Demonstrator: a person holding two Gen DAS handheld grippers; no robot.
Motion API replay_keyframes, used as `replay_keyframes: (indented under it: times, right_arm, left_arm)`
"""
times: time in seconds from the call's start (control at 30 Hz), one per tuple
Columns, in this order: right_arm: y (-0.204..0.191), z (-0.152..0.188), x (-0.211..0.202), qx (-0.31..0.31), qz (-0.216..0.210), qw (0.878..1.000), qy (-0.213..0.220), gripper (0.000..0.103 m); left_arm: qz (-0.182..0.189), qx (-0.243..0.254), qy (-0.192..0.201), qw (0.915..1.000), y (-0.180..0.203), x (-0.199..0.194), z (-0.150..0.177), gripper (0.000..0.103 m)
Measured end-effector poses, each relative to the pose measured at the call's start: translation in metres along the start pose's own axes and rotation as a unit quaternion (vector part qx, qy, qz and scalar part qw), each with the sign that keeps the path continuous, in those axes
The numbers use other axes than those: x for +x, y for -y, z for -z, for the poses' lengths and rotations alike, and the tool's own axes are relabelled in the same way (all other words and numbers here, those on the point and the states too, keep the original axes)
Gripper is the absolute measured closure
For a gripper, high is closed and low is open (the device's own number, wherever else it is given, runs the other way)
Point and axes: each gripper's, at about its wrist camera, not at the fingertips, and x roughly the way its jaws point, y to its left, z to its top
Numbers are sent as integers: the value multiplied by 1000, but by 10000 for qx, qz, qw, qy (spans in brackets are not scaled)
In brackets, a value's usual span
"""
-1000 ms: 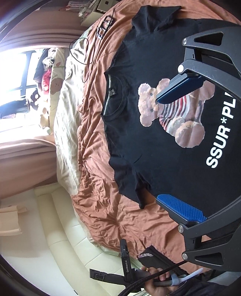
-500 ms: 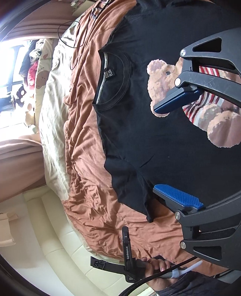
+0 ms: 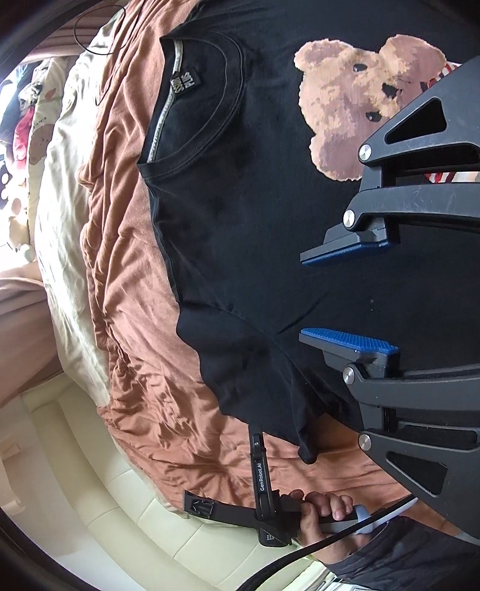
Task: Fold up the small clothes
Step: 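Lower the left gripper onto the shirt's side edge by the sleeve and close, then lift the gripped side with the left gripper, fold it over the body, open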
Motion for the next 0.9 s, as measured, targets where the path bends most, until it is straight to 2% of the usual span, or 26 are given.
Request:
replay_keyframes:
  times: [0.1, 0.17, 0.2, 0.27, 0.3, 0.33, 0.67, 0.9]
  right_arm:
    - [1, -2, 14, 123, -87, 9999, -67, 81]
    - [2, -3, 21, 191, -131, 9997, -95, 82]
    - [1, -3, 23, 217, -153, 9996, -107, 82]
    - [0, -4, 31, 286, -241, 9992, -152, 85]
    - [-1, -4, 34, 304, -290, 9990, -175, 93]
    - [-3, -5, 37, 321, -347, 9987, -208, 96]
    - [-14, -14, 75, 619, -652, 9950, -425, 101]
    - [-22, -13, 108, 866, -731, 9910, -708, 101]
  left_arm:
    - [-11, -41, -115, 9999, -2, 13, -2, 58]
    - [-20, -80, -76, 9999, -4, 17, -3, 60]
    - [-36, -79, -39, 10000, -4, 18, -5, 65]
    - [-60, -104, -14, 9999, -5, 17, -7, 81]
    - [-19, -134, 0, 9999, -7, 15, -8, 88]
    - [57, -173, 20, 9998, -8, 12, -9, 91]
    - [323, -72, 383, 9987, 1, -28, -23, 95]
    - [694, 164, 642, 9954, 22, -62, -32, 97]
